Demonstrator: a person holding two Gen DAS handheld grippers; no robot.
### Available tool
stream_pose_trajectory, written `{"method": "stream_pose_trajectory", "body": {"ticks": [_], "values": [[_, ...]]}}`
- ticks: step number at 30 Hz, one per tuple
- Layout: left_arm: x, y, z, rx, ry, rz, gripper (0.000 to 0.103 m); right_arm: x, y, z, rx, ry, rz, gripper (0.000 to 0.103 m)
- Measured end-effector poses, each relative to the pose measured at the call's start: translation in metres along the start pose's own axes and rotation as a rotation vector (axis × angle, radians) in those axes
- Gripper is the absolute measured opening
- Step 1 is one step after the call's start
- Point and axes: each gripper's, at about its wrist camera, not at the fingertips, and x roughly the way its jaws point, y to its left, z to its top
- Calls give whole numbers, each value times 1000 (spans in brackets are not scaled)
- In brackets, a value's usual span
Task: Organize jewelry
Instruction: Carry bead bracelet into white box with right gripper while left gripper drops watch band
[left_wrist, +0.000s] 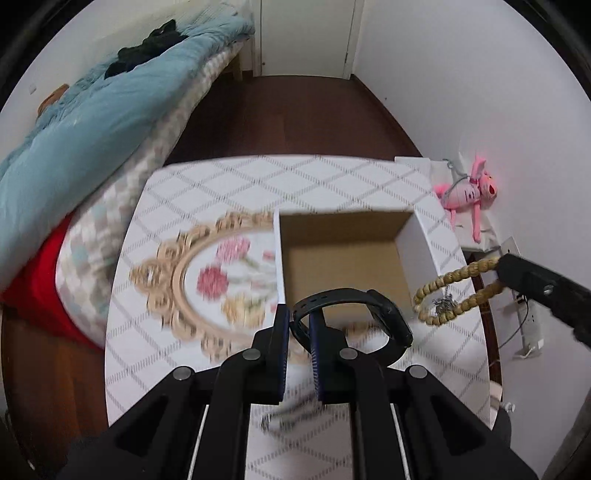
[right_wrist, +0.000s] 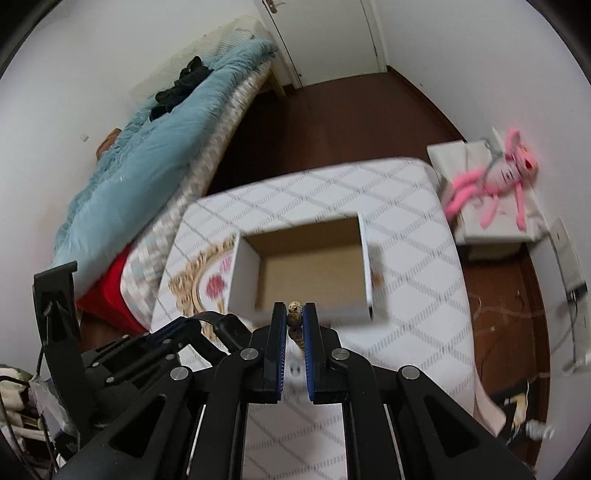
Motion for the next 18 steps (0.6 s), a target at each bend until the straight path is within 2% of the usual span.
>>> {"method": "stream_pose_trajectory", "body": {"ticks": [7, 11, 14, 15, 16, 17, 18], "values": [[35, -3, 52, 10, 43, -49, 9, 51, -8, 54, 19, 51, 0, 9], [62, -7, 71, 4, 132, -89, 15, 77, -19, 69, 47, 97, 16, 9], [72, -7, 76, -9, 155, -96, 20, 98, -27, 77, 54, 154, 47, 10], [75, -6, 76, -12, 159, -85, 32, 106, -30, 78, 59, 186, 51, 10], [76, -6, 78, -16, 159, -69, 56, 113, -34, 79, 65, 212, 38, 10], [76, -4, 78, -22, 154, -50, 67, 118, -36, 79, 71, 226, 28, 10], [74, -2, 77, -32, 135, -43, 73, 121, -40, 78, 74, 237, 23, 12]]}}
